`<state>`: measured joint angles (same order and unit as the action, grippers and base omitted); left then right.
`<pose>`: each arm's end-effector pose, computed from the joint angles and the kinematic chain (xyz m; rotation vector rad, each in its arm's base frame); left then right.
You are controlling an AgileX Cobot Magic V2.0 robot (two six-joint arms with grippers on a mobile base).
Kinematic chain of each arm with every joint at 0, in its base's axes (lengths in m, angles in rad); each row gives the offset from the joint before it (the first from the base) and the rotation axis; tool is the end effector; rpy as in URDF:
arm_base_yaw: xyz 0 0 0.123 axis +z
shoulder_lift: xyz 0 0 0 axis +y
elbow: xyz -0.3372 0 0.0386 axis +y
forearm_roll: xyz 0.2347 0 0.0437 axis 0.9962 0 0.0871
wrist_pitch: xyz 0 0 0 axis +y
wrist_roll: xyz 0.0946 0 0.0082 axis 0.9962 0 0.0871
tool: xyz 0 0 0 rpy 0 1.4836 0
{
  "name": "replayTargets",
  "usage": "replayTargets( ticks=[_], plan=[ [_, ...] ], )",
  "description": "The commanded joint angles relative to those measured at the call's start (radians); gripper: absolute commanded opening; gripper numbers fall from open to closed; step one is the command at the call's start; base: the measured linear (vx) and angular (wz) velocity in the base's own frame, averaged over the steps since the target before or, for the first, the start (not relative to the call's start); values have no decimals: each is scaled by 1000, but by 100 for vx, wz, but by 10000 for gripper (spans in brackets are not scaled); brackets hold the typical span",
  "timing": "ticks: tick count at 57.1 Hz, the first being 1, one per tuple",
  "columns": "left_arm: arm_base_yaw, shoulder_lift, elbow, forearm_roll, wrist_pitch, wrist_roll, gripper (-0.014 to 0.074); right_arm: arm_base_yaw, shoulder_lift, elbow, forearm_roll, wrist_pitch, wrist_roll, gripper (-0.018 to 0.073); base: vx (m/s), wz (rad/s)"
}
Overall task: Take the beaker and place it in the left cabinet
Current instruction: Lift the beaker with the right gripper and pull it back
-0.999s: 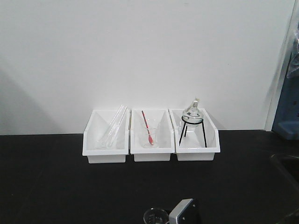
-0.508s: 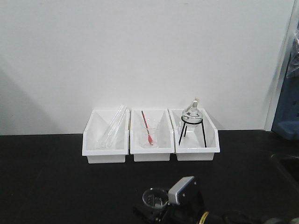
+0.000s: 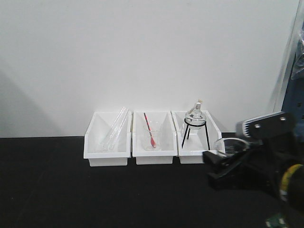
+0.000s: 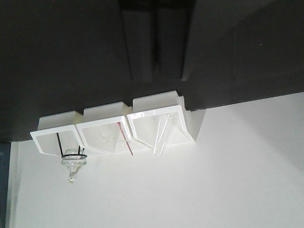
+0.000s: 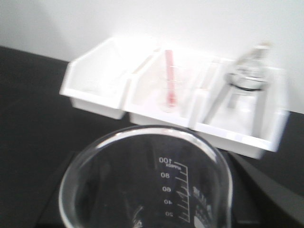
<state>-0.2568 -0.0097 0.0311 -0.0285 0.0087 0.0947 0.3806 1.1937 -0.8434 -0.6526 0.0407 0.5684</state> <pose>-0.0069 0.0018 0.2023 0.2439 1.4959 -0.1529 0.2218 0.0862 0.3835 -0.4137 1.8238 0.1820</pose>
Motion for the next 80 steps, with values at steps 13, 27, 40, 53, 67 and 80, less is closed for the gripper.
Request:
replayTargets(
  ticks=[13, 27, 40, 53, 67, 80],
  plan=[
    [-4, -18, 16, -8, -84, -3, 1, -2, -401, 198, -2, 116, 2, -4, 0, 0],
    [-4, -18, 16, -8, -84, -3, 1, -2, -622, 329, -11, 149, 2, -4, 0, 0],
    [-4, -18, 16, -8, -84, -3, 1, -2, -682, 345, -11, 154, 2, -4, 0, 0],
    [-4, -18, 16, -8, -84, -3, 1, -2, -684, 345, -11, 154, 2, -4, 0, 2],
    [-4, -18, 16, -8, -84, -3, 1, -2, -684, 345, -11, 154, 2, -4, -3, 11],
    [-4, -18, 16, -8, -84, -3, 1, -2, -684, 345, -11, 154, 2, -4, -6, 23]
  ],
)
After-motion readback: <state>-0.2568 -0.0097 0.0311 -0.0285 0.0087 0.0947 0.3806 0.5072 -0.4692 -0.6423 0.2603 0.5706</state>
